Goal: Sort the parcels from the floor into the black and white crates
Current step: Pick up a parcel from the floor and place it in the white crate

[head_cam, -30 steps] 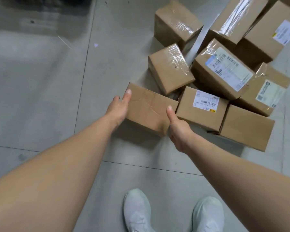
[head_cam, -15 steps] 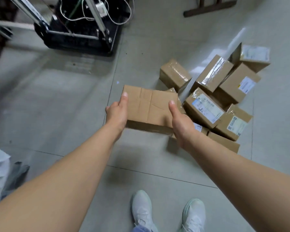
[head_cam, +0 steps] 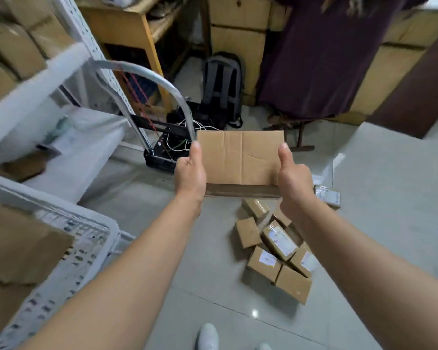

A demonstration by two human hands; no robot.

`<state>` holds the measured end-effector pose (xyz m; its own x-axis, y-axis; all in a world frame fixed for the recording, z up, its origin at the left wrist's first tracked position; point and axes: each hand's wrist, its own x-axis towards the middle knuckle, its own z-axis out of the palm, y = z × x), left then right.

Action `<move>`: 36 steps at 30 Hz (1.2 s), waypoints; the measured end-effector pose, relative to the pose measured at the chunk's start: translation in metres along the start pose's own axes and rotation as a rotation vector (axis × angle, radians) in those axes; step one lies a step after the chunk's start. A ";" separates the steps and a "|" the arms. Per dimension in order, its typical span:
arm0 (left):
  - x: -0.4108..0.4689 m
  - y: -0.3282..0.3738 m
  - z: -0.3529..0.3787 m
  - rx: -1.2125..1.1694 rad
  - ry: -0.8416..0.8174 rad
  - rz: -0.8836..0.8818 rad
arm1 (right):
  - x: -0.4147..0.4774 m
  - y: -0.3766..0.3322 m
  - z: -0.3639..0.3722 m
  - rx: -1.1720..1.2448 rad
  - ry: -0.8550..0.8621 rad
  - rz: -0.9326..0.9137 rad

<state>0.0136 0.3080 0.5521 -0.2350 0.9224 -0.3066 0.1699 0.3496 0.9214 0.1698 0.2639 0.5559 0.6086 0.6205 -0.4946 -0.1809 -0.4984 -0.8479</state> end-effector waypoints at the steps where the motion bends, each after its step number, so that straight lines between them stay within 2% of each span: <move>1: -0.011 0.018 -0.011 -0.025 0.007 0.012 | -0.014 -0.017 -0.005 0.015 -0.007 -0.025; 7: -0.078 0.091 -0.076 -0.116 0.062 0.007 | -0.090 -0.084 -0.023 0.065 -0.123 -0.141; 13: -0.143 0.123 -0.133 -0.186 0.144 0.028 | -0.158 -0.112 -0.031 0.022 -0.256 -0.268; 20: -0.207 0.113 -0.195 -0.316 0.344 -0.031 | -0.226 -0.116 -0.004 -0.049 -0.439 -0.362; 26: -0.244 0.089 -0.260 -0.430 0.552 -0.095 | -0.288 -0.098 0.031 -0.097 -0.735 -0.414; 29: -0.255 0.079 -0.295 -0.500 0.589 -0.118 | -0.312 -0.089 0.054 -0.126 -0.872 -0.412; 36: -0.272 0.057 -0.370 -0.642 0.734 -0.130 | -0.365 -0.074 0.111 -0.194 -0.992 -0.368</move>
<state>-0.2667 0.0162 0.7769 -0.7882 0.4758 -0.3903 -0.4003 0.0852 0.9124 -0.1249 0.1413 0.7777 -0.3135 0.9230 -0.2233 0.0641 -0.2140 -0.9747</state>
